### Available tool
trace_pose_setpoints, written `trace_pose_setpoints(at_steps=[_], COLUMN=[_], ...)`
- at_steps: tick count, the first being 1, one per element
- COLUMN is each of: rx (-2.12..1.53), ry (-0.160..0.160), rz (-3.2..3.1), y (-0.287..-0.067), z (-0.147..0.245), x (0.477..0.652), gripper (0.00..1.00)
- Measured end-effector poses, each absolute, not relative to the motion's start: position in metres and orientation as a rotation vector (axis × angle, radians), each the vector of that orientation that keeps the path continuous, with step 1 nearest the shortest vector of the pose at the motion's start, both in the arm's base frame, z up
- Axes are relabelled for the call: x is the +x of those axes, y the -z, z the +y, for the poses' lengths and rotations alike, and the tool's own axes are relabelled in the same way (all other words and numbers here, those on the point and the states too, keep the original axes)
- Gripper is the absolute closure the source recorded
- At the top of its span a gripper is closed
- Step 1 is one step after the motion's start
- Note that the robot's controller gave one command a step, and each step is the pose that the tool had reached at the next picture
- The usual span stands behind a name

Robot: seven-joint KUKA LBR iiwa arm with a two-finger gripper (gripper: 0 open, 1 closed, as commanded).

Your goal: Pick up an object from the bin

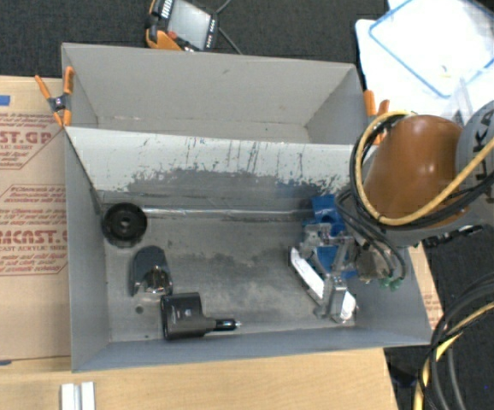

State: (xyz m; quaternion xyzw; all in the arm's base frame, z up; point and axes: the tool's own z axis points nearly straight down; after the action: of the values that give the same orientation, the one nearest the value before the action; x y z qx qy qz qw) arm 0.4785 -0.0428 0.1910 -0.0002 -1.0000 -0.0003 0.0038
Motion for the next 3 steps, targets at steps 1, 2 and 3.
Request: trace_pose_setpoints(at_steps=[1,2,3], rx=[0.001,-0.195,-0.128], ry=[0.0,0.022,0.008], rz=[-3.143,-3.135,-3.142], y=[-0.195,-0.07,-0.104], z=[-0.043,-0.109,-0.114], x=[0.48,0.5,0.494], gripper=[0.0,0.0,0.0])
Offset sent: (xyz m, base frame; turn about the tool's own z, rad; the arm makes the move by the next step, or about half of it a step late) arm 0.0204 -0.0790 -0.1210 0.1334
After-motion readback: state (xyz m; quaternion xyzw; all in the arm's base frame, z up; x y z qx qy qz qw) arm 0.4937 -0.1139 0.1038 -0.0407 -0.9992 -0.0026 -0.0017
